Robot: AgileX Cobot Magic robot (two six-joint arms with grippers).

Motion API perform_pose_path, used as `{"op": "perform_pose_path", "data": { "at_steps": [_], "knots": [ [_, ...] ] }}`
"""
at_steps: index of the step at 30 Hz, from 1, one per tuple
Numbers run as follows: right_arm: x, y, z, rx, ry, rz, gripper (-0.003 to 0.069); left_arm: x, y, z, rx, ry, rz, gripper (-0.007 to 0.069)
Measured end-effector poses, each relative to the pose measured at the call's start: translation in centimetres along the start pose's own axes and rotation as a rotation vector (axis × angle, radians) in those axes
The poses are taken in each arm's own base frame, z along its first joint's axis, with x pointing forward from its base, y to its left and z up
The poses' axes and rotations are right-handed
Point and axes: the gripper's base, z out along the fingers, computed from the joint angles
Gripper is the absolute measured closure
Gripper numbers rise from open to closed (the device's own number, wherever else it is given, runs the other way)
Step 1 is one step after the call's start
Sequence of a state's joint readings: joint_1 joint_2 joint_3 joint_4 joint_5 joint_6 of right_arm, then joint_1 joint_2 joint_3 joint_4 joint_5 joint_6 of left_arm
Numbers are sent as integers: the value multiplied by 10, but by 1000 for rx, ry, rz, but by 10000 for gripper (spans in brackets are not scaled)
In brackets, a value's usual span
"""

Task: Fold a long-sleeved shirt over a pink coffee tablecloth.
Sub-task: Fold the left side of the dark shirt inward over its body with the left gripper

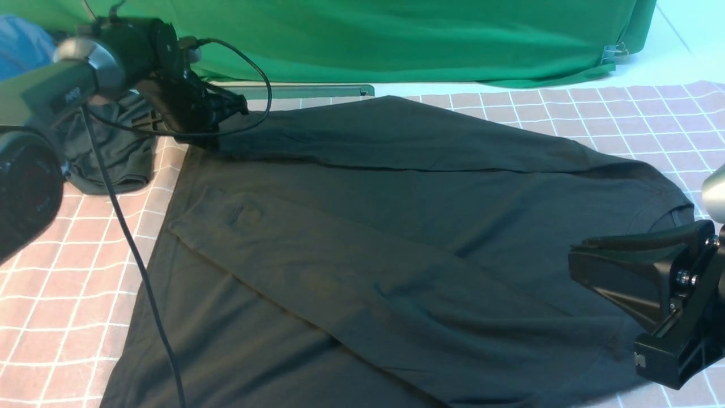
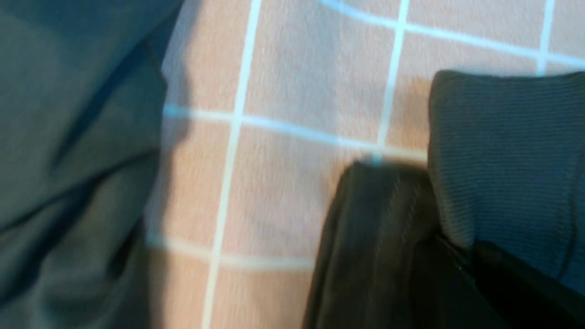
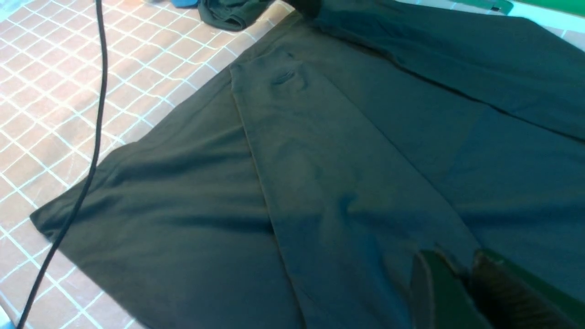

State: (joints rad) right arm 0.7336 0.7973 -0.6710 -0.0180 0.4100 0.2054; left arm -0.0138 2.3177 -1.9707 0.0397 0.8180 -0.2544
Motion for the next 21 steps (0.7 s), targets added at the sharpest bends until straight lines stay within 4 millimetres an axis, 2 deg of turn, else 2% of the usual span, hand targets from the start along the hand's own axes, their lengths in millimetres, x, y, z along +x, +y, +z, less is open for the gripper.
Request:
{"op": "perform_pose_path", "data": {
  "at_steps": [6,9,10,18,21],
  "knots": [
    [0,0,0,0,2,-7,515,-10,-1,-65,3,4,-8,594],
    [0,0,0,0,2,-14,515,-9,-3,-85,25,21,-24,594],
    [0,0,0,2,2,-22,515,-8,-3,-98,31,39,-24,594],
    [-2,-11,0,119,-15,-109,515,3,-5,-153,70,100,-42,594],
    [0,-22,-2,208,16,-83,515,17,-1,-169,63,119,-67,594]
  ]
}}
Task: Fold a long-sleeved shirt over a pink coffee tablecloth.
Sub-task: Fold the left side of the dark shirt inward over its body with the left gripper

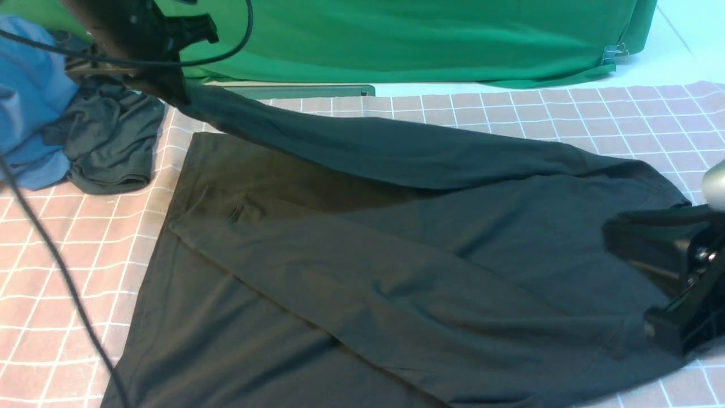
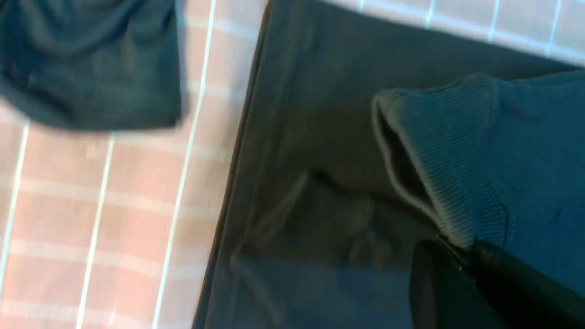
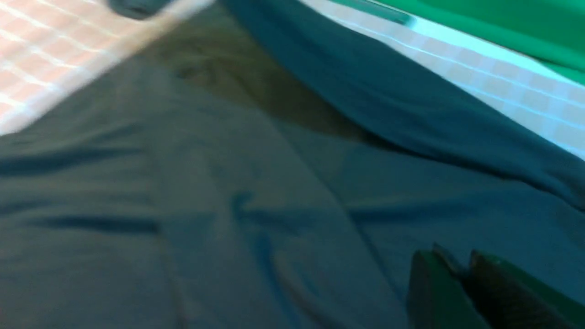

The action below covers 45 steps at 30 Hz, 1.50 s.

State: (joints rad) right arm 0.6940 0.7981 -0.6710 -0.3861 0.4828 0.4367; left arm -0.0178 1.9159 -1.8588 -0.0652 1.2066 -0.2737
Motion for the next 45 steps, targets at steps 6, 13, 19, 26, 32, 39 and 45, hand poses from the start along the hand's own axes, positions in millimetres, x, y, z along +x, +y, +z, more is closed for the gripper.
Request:
{"op": "perform_pose_path", "data": {
  "at_steps": [6,13,19,26,32,39,45],
  "knots": [
    [4,-19,0,123,44,45,533,49,12,-14,-25,91,-33,594],
    [4,-31,0,197,49,70,613,106,11,-7,-44,180,-43,594],
    [4,-34,-1,210,43,74,615,128,19,13,-80,241,-67,594],
    [4,-34,-1,213,42,69,613,134,21,17,-83,246,-76,594],
    [4,-34,-1,213,42,69,608,137,21,-2,-67,216,-97,594],
    [4,-34,-1,212,41,69,603,149,26,0,-99,278,-109,594],
    [3,-34,-1,211,38,70,589,158,29,13,-94,280,-111,571]
  ]
}}
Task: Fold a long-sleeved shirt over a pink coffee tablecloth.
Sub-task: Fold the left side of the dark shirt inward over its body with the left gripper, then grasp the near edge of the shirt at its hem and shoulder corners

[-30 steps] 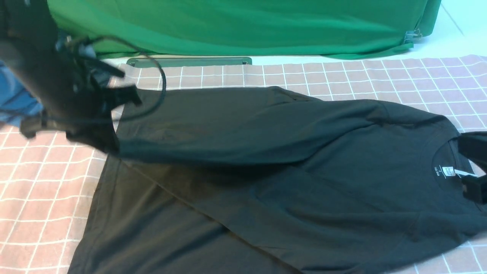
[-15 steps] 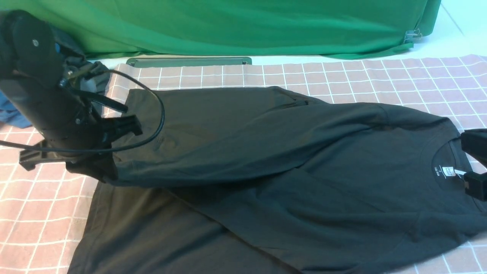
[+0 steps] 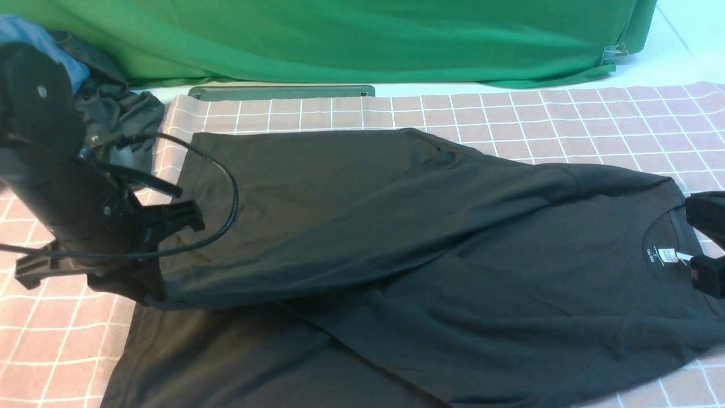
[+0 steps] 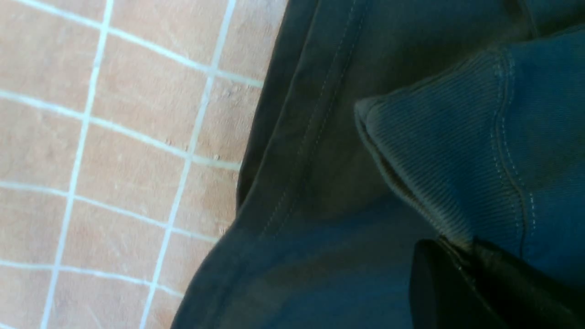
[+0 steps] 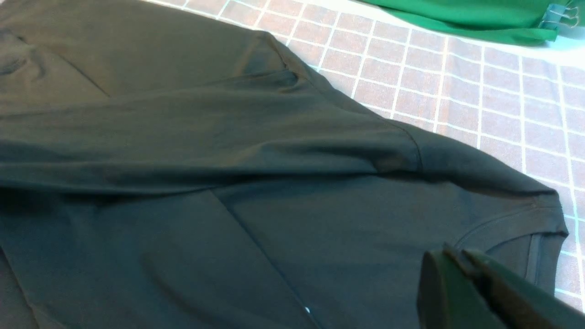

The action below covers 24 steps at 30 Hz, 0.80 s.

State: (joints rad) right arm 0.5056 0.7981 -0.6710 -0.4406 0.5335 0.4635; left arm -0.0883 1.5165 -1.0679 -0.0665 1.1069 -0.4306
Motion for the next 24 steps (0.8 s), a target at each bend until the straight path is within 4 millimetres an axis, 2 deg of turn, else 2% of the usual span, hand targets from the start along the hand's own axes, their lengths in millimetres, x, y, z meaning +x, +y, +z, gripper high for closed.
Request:
{"op": "perform_pose_path", "data": {
  "at_steps": [2,6,7,9,11,14,15,17,19,20,21,22,24],
  "knots": [
    [0,0,0,1,0,0,589,0,0,0,1,-2,15,535],
    [-2,-5,1,33,21,15,590,-2,2,-2,-21,-20,42,393],
    [-3,-5,1,36,20,17,592,-3,2,-2,-25,-23,44,379],
    [-12,-13,4,96,63,41,622,-8,0,-10,-25,-56,53,300],
    [-19,-19,8,136,107,40,624,-12,-4,-17,-2,-78,60,282],
    [-32,-26,17,165,194,44,624,-14,-11,-24,59,-88,83,304],
    [-41,-29,25,155,255,41,624,-13,-20,-25,97,-100,116,356],
    [-47,-33,37,123,315,67,624,-11,-30,-25,130,-127,150,445],
    [-52,-41,57,67,383,99,624,-8,-45,-23,159,-157,197,556],
    [-53,-46,68,46,408,121,624,-7,-50,-21,166,-163,211,582],
    [-53,-53,78,31,431,155,624,-5,-56,-18,173,-166,228,599],
    [-53,-54,81,24,437,144,624,-4,-57,-18,173,-165,232,599],
    [-50,-71,110,-9,491,216,624,-1,-70,-11,184,-169,271,614]
  ]
}}
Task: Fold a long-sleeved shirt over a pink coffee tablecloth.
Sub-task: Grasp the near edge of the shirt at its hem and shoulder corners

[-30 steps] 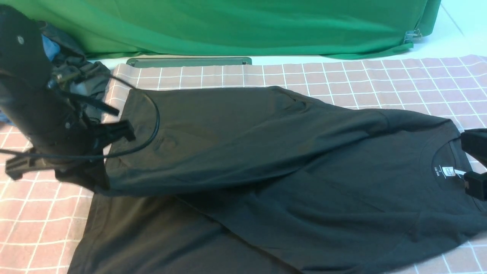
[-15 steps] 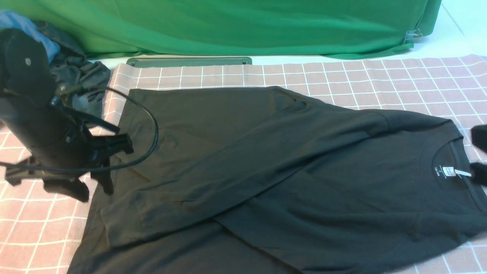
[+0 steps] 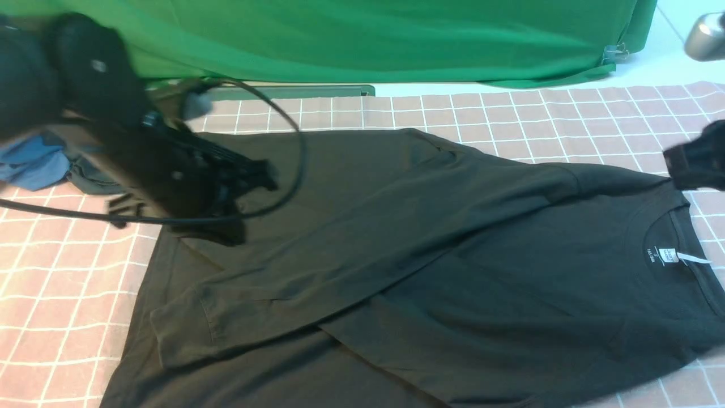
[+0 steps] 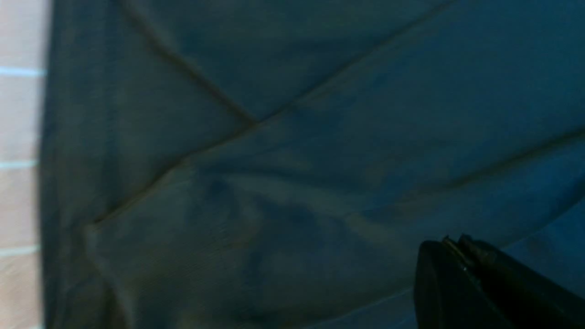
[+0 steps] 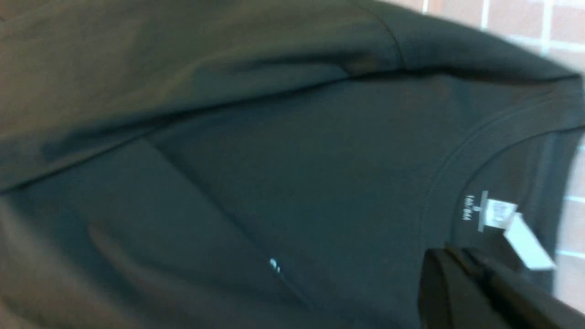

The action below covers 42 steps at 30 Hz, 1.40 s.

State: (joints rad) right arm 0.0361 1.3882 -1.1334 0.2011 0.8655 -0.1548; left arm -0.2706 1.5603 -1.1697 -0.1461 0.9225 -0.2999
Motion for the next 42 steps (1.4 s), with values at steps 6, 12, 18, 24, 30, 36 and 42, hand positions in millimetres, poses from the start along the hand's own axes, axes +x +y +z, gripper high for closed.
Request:
{"op": "perform_pose_path", "data": {
  "at_steps": [6,12,18,24,30,36,42],
  "knots": [
    [-25,-15,65,-48,93,25,624,-2,-15,17,25,-29,38,614],
    [-42,-19,145,-42,109,10,624,-12,-18,55,30,-40,23,614],
    [-51,-10,185,-50,96,-23,620,-13,-13,99,-2,18,21,613],
    [-70,-10,209,-40,23,-40,615,-12,-10,117,-20,39,34,612],
    [-83,-14,223,-48,30,-46,614,-12,-10,116,-21,34,39,612],
    [-91,-17,186,-54,79,-93,614,-16,-13,92,-12,-30,70,612],
    [-80,-19,129,-90,208,-81,613,-18,-19,42,32,-146,87,612]
  ]
}}
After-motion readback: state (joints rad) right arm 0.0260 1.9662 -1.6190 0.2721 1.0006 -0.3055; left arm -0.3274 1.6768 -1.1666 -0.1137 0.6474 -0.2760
